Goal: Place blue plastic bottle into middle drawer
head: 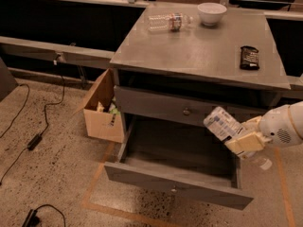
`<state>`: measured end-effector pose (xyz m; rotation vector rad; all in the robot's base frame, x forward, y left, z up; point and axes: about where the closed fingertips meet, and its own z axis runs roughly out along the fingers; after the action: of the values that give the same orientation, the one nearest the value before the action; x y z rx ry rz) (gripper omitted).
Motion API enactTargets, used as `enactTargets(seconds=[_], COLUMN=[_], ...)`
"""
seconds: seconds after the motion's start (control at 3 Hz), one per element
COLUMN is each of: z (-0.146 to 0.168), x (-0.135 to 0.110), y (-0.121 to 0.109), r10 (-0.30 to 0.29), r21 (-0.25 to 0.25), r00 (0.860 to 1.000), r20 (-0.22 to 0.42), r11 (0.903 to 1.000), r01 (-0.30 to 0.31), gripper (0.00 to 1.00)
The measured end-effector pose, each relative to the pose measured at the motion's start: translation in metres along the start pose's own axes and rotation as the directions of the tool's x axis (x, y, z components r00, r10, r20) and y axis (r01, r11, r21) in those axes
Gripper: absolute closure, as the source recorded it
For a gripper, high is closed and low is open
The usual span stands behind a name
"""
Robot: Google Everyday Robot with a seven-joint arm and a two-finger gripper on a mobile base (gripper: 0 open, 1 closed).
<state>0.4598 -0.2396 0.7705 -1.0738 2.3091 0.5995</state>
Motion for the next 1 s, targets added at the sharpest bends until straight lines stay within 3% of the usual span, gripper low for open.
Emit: enactTargets(seconds=[0.33, 0.67, 1.0], z=[0.046, 0.11, 0.182], x=[0.006, 0.013, 0.028], y=[0.036, 0.06, 0.065], r10=[-0.141, -0.271, -0.349], r21=[-0.044, -0.035, 0.007], r00=[0.989, 0.961, 0.937], r20=[0.051, 0.062, 0.015], r11=[0.9888, 0.9613, 0.9372], r01=[0.143, 0.273, 0.349], gripper=[1.0, 1.0, 1.0])
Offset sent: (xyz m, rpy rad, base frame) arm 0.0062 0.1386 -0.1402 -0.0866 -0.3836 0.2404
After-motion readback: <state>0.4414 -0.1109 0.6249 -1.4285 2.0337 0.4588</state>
